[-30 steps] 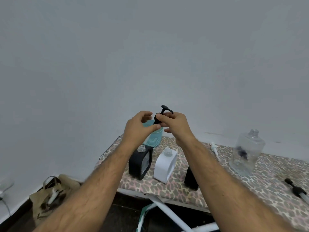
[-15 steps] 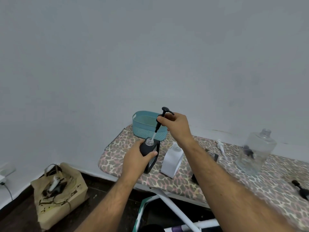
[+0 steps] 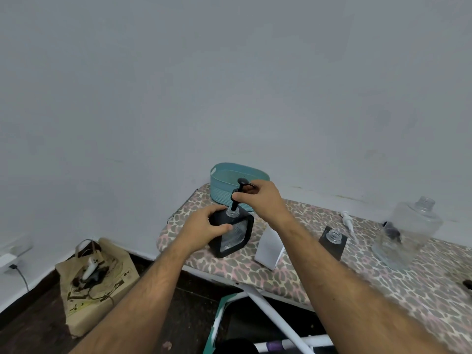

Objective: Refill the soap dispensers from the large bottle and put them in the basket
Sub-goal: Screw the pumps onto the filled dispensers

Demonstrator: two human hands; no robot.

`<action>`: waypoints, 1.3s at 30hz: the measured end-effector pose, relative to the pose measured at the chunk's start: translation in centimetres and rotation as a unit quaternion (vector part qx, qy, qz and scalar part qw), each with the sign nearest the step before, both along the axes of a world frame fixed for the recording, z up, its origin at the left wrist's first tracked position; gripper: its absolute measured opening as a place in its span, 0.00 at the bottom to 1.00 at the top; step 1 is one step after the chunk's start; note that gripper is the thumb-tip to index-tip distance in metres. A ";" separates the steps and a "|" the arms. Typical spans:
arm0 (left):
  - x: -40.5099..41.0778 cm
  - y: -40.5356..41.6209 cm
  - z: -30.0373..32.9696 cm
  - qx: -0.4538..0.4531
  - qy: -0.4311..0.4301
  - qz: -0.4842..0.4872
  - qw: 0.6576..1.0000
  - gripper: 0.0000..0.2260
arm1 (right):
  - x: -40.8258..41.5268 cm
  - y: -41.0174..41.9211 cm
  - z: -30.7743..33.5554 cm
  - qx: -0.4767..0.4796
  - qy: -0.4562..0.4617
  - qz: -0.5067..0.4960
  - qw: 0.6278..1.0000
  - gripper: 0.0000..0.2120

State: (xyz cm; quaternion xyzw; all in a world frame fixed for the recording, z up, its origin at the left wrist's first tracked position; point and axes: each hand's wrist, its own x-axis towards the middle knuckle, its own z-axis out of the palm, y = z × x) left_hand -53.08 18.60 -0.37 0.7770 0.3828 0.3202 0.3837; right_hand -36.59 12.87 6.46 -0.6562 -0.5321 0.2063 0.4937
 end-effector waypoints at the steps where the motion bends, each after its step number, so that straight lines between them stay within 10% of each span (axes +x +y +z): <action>1: -0.2 0.3 0.0 -0.001 -0.002 -0.004 1.000 0.26 | 0.0 0.1 -0.2 -0.008 -0.009 0.002 1.000 0.21; 6: -0.1 0.4 -0.6 0.000 -0.035 -0.004 0.999 0.24 | 0.1 0.2 -0.6 -0.043 -0.058 0.012 0.997 0.09; 26: 0.6 -1.2 -3.3 -0.052 -0.215 -0.006 0.975 0.20 | -1.2 1.1 -2.0 -0.070 -0.183 -0.050 0.979 0.25; 30: 0.6 -1.1 -3.4 -0.070 -0.223 -0.006 0.972 0.20 | 0.1 1.1 -1.4 -0.094 -0.078 0.025 0.992 0.19; 33: 0.6 -1.0 -3.5 -0.074 -0.217 0.002 0.973 0.21 | 1.8 0.8 -1.0 -0.146 -0.039 0.124 0.981 0.34; 39: 0.6 -0.8 -3.6 -0.075 -0.217 -0.001 0.973 0.21 | 1.5 0.5 -1.0 -0.107 -0.049 0.150 0.982 0.15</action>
